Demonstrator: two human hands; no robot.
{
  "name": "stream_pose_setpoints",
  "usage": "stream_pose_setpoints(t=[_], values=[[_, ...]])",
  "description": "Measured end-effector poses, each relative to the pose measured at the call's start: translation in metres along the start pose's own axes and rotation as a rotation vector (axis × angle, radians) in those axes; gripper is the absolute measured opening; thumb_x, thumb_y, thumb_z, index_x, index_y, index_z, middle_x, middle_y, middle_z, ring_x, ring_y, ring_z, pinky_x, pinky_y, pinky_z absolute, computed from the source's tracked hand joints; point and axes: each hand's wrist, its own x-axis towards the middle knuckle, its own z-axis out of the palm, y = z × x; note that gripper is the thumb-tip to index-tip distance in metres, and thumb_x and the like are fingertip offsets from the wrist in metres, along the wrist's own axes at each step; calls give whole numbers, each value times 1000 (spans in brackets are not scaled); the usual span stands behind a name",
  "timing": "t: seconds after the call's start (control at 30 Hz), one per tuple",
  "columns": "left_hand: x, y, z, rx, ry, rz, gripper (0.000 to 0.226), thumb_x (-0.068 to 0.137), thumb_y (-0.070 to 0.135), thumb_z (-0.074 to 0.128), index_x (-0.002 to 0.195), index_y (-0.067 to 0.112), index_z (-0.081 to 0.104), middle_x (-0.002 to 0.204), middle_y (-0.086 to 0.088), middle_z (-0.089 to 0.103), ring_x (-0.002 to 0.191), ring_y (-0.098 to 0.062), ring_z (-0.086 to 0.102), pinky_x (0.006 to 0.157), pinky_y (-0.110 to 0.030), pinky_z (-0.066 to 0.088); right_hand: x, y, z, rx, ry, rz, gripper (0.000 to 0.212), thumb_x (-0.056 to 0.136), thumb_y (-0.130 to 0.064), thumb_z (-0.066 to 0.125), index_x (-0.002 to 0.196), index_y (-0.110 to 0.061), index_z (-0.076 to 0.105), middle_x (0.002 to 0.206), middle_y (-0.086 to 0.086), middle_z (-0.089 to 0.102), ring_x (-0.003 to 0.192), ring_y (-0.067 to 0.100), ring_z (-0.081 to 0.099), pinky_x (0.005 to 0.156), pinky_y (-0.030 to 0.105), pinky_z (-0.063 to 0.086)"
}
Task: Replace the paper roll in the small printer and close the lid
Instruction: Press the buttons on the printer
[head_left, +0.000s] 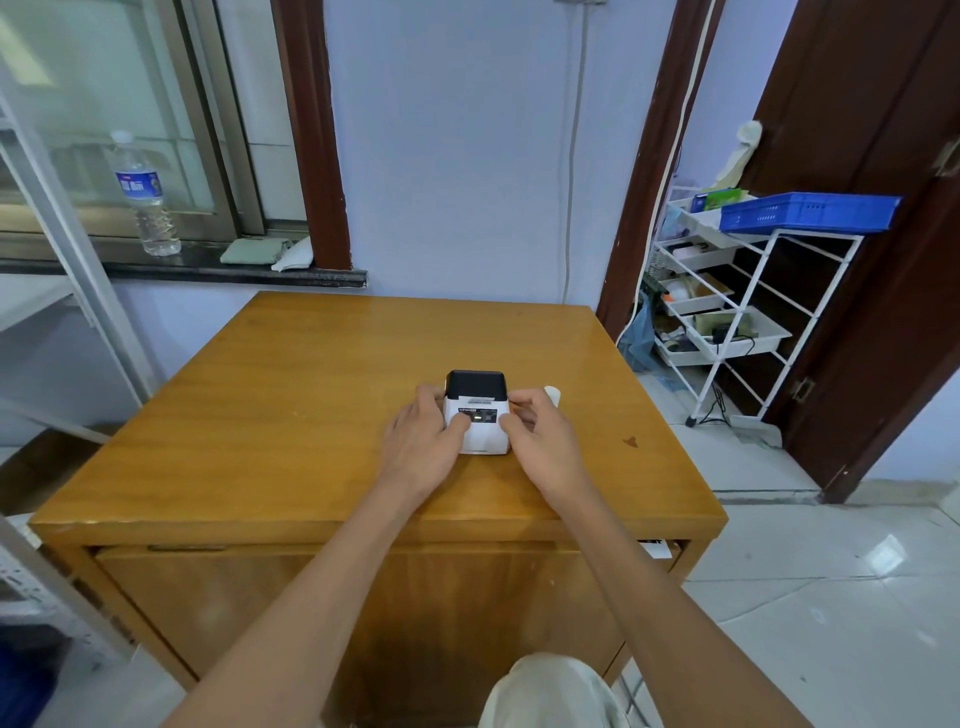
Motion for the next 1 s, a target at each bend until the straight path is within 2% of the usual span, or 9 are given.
stream_pose_setpoints(t=[0.17, 0.33, 0.4, 0.5, 0.57, 0.63, 0.73, 0.83, 1.0], values=[[1, -6, -2, -77, -9, -20, 30, 88, 41, 52, 113, 26, 45, 108, 7, 65, 103, -22, 60, 90, -46, 50, -3, -3, -1, -19, -8, -3, 25, 97, -22, 65, 121, -24, 63, 113, -16, 73, 107, 1, 68, 95, 37, 59], [-1, -7, -4, -141, 14, -18, 24, 90, 35, 58, 108, 23, 48, 104, 7, 66, 98, -20, 64, 81, -44, 55, -4, -6, -2, -42, -9, -5, 21, 96, -22, 65, 116, -25, 61, 110, -16, 71, 103, 3, 67, 93, 40, 60], [-1, -6, -4, -130, 23, -13, 28, 89, 38, 57, 111, 23, 47, 113, 8, 62, 103, -22, 62, 84, -46, 54, -5, -8, -2, -57, -31, -6, 22, 97, -23, 63, 119, -24, 58, 112, -19, 66, 106, 1, 65, 97, 39, 58], [-1, -3, 0, -54, 0, 14, 54, 90, 41, 49, 141, 22, 42, 127, 2, 64, 117, -26, 59, 103, -49, 46, -4, -9, 0, -76, -60, -1, 28, 98, -26, 62, 125, -25, 54, 116, -25, 61, 113, 5, 63, 102, 42, 55], [0, -2, 2, 12, -15, 41, 63, 92, 42, 41, 151, 22, 35, 132, -1, 64, 123, -28, 56, 110, -49, 38, -5, -8, 1, -92, -75, -10, 36, 97, -30, 59, 133, -28, 52, 127, -22, 62, 120, 6, 62, 104, 44, 54], [3, -4, 4, 36, -28, 47, 70, 88, 47, 33, 154, 24, 33, 133, -2, 64, 127, -29, 54, 112, -50, 35, -7, -9, 2, -100, -81, -21, 48, 95, -34, 56, 143, -31, 49, 135, -21, 61, 123, 6, 62, 106, 44, 53], [5, -10, 7, 66, -32, 47, 73, 88, 49, 27, 157, 24, 29, 140, -2, 61, 135, -27, 49, 119, -49, 28, -7, -9, 1, -105, -78, -17, 61, 88, -47, 49, 147, -36, 49, 129, -18, 67, 116, 12, 67, 101, 46, 56], [5, -11, 9, 87, -26, 61, 72, 91, 47, 26, 158, 23, 26, 145, -2, 58, 140, -23, 46, 125, -48, 18, -7, -9, 2, -88, -81, -7, 63, 84, -51, 48, 146, -39, 49, 125, -19, 68, 114, 10, 68, 99, 47, 57], [5, -9, 8, 78, -25, 62, 63, 98, 40, 32, 158, 23, 26, 146, -3, 57, 137, -26, 47, 121, -49, 25, -7, -11, 1, -101, -92, 7, 56, 91, -43, 52, 147, -38, 49, 126, -16, 69, 114, 9, 67, 100, 45, 57]])
